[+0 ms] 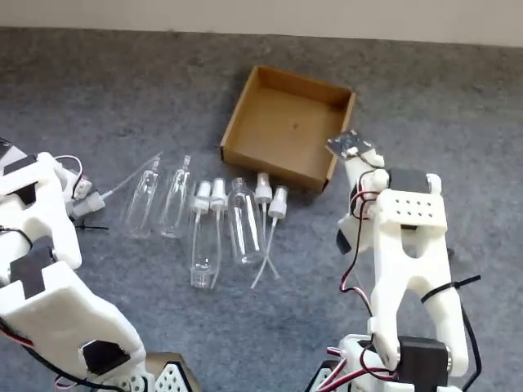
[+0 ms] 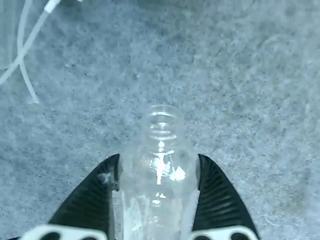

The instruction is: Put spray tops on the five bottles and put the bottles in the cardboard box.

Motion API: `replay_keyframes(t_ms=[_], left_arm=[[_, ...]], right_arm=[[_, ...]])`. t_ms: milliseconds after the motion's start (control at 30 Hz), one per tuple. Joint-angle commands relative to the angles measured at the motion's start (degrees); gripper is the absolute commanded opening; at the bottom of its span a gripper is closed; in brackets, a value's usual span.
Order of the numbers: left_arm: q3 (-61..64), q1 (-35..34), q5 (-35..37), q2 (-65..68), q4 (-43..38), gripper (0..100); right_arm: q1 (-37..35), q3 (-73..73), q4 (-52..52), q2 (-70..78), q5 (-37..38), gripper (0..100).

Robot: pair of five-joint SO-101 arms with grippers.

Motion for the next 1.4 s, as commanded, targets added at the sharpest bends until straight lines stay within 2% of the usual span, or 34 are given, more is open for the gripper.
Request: replay_keyframes(t_ms=[0, 133, 233, 400, 500, 633, 867, 1033, 1367], left_arm=[[-0.3, 1.7, 0.4, -0.5, -1.1, 21], [-0.4, 0.8, 0.1, -0.7, -4.7, 15], [-2.4, -0.7, 0.1, -1.2, -4.5, 17], [-9.6, -1.7, 0.9, -0.7, 6.7, 23], [-13.1, -2.0, 6.2, -0.7, 14.1, 23], [-17.3, -1.9, 9.7, -0.6, 19.3, 23], [-17.8, -1.4, 12.2, 2.1, 19.0, 23], [-18.0, 2.8, 12.3, 8.2, 18.7, 23], [-26.2, 4.1, 12.2, 16.5, 22.4, 23]], right_arm=[[-0.7, -0.3, -0.5, -2.3, -0.4, 0.5], [-0.4, -0.3, -0.5, -2.3, -0.4, 0.5], [-0.4, -0.3, -0.5, -2.3, -0.4, 0.5], [-0.7, -0.5, -0.5, -2.3, -0.4, 0.5], [-0.7, -0.6, -0.5, -2.3, -0.4, 0.5], [-0.7, -0.2, -0.5, -2.3, -0.3, 0.5], [-0.7, -0.2, -0.5, -2.3, -0.3, 0.5], [-0.7, -0.2, -0.5, -2.3, -0.5, 0.5], [-0.7, -0.2, -0.5, -2.3, -0.5, 0.5]])
